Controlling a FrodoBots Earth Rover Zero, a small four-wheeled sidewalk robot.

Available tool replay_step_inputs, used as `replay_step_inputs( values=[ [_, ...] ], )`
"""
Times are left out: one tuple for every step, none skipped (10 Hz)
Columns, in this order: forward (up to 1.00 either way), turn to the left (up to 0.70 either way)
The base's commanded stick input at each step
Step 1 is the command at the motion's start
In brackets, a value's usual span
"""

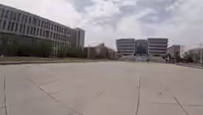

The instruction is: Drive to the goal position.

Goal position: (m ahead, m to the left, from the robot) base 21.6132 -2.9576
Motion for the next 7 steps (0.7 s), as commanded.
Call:
replay_step_inputs(
  values=[
    [0.7, -0.11],
    [0.7, 0.0],
    [0.7, 0.0],
    [0.7, 0.0],
    [0.7, 0.0],
    [0.7, -0.01],
    [0.7, -0.12]
  ],
)
